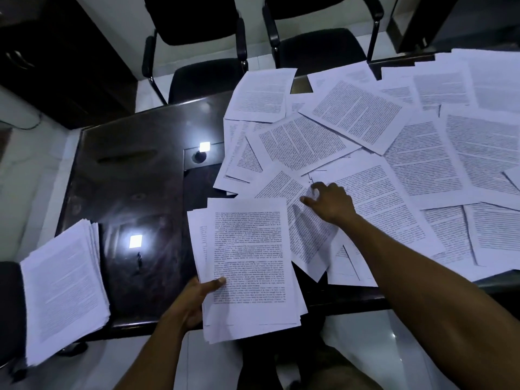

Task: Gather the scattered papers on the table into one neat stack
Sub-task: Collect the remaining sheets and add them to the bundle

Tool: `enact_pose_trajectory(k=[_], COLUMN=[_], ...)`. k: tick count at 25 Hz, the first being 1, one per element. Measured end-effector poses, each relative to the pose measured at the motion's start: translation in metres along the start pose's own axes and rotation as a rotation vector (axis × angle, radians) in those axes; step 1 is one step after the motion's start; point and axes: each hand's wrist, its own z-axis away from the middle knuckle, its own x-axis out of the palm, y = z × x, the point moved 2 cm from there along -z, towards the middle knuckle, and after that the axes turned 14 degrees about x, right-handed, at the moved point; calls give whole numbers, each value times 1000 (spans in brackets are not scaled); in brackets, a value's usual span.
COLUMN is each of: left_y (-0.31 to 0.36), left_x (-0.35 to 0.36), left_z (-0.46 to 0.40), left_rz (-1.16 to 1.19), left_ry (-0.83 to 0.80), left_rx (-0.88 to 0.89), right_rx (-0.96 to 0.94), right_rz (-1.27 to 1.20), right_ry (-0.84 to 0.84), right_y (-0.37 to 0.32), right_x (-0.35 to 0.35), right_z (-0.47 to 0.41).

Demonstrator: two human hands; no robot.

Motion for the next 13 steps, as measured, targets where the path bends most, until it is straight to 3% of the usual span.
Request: enact_pose_trajectory(k=[5, 13], left_y=[-7, 1], left_x=[-8, -4], left_z=[-3, -8], left_rz=[65, 140], left_ry=[-48, 15], left_rx=[8, 2], right_rx=[33, -102], right_rz=[58, -360], right_ry=[34, -292], right_y=[-20, -33], right_x=[-12, -11], right_z=[-11, 4])
